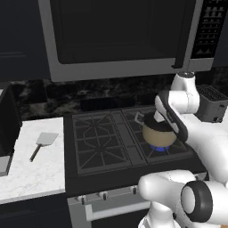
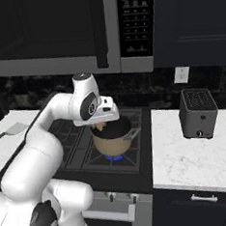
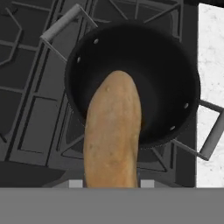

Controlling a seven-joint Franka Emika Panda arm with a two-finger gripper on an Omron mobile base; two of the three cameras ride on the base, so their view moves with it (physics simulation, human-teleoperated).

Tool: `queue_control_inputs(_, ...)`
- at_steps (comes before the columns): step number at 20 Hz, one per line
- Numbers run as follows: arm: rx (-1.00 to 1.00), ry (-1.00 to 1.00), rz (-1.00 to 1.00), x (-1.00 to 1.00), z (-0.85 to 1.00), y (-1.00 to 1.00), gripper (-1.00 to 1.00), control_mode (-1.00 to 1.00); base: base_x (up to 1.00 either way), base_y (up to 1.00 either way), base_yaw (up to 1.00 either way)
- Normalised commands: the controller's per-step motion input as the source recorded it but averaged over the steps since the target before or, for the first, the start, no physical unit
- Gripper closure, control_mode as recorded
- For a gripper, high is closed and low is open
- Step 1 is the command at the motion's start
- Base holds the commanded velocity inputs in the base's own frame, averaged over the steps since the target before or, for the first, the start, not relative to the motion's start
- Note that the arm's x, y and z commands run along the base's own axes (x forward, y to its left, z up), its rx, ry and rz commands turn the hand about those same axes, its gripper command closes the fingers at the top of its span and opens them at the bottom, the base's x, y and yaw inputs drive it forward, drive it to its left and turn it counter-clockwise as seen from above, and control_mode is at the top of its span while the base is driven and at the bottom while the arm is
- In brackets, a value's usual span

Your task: Put the mushroom and sweet potato in the pot. Retrieve the spatula and lightly stir the vegetables in the pot.

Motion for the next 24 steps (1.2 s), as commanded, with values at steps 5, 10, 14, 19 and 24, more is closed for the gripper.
queue_control_inputs(5,0.00,0.14,0.00,0.51,-0.39,-0.06,1.00,-1.00,0.00,0.00,0.00)
queue_control_inputs(10,0.00,0.08,0.00,0.30,-0.40,-0.12,1.00,-1.00,0.00,0.00,0.00)
queue_control_inputs(14,0.00,0.05,0.00,0.21,-0.30,-0.09,1.00,-1.00,0.00,0.00,0.00)
queue_control_inputs(19,0.00,0.06,0.00,0.17,-0.34,-0.06,1.00,-1.00,0.00,0.00,0.00)
queue_control_inputs(24,0.00,0.01,0.00,0.05,-0.14,-0.10,1.00,-1.00,0.00,0.00,0.00)
